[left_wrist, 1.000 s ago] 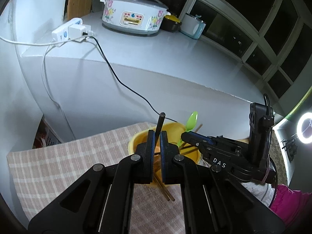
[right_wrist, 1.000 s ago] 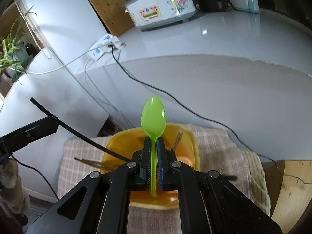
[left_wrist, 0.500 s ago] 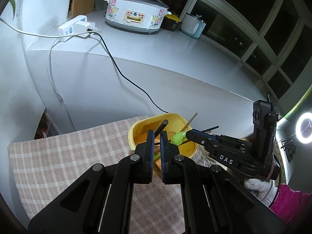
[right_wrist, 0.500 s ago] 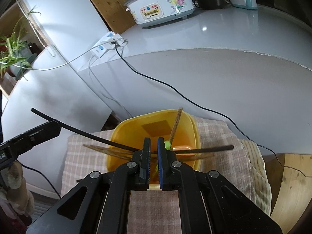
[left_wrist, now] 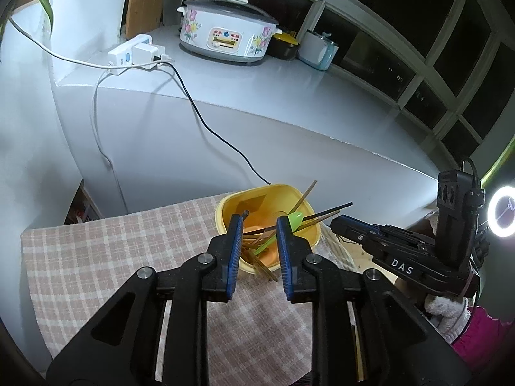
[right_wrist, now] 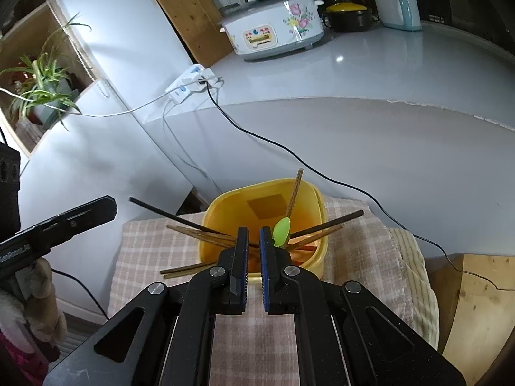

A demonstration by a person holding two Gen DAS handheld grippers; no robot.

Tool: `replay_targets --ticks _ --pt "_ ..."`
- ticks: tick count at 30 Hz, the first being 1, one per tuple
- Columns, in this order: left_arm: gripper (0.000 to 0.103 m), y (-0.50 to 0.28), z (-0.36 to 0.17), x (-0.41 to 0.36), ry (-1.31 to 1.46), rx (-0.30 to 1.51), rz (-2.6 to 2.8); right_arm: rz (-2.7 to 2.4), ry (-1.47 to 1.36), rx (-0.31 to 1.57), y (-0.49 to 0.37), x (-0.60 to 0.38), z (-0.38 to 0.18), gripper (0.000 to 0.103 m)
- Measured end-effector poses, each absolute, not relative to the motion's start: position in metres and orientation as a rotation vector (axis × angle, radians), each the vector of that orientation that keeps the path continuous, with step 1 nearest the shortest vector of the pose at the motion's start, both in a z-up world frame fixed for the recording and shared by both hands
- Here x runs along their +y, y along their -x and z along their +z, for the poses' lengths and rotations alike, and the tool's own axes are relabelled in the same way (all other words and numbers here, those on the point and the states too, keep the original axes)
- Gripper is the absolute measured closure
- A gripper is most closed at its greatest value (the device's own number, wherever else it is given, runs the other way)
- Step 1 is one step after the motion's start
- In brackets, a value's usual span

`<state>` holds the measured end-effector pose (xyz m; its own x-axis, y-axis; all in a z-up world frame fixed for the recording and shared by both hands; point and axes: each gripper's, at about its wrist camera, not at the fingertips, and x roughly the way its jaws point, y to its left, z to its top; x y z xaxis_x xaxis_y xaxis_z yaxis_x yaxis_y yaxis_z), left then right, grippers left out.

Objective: Organize utensils

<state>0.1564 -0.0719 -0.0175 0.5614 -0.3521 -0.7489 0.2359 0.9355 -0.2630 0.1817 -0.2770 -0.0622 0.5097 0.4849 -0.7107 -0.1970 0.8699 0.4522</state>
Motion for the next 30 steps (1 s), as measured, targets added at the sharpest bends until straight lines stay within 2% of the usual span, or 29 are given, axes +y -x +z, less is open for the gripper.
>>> replay_targets --ticks 2,4,7,10,11,12,14,18,22,30 --pt "0.083 -0.151 -0.013 -0.073 0.135 0.905 -0.35 0.423 -0.332 0.945 -0.176 -0.278 -0.057 0.085" --pt "0.081 -0.148 -0.01 -0.073 0.129 0.899 -0.351 0.426 -0.331 0.93 -0.172 -0.278 -0.052 0.083" --pt "0.063 -0.14 -0.003 -0.074 0.12 0.883 -0.352 0.437 -0.329 0.916 -0.166 -0.277 -0.044 0.083" --pt "0.06 -0.134 0.002 -0.075 0.112 0.874 -0.349 0.447 -0.329 0.903 -0.161 -0.276 -0.037 0.083" --pt "0.055 -0.133 0.004 -0.075 0.111 0.872 -0.347 0.448 -0.327 0.9 -0.16 -0.276 -0.035 0.081" --pt "0.052 -0.131 0.005 -0.075 0.11 0.868 -0.343 0.448 -0.326 0.897 -0.158 -0.276 -0.033 0.079" --pt "0.04 -0.127 0.008 -0.073 0.113 0.856 -0.333 0.445 -0.321 0.886 -0.155 -0.275 -0.03 0.064" --pt "0.034 -0.123 0.01 -0.069 0.117 0.85 -0.307 0.442 -0.316 0.874 -0.152 -0.275 -0.025 0.06" --pt "0.031 -0.12 0.012 -0.064 0.121 0.846 -0.279 0.431 -0.316 0.866 -0.15 -0.277 -0.021 0.044" --pt "0.023 -0.112 0.015 -0.059 0.106 0.83 -0.217 0.429 -0.32 0.849 -0.146 -0.278 -0.016 0.038"
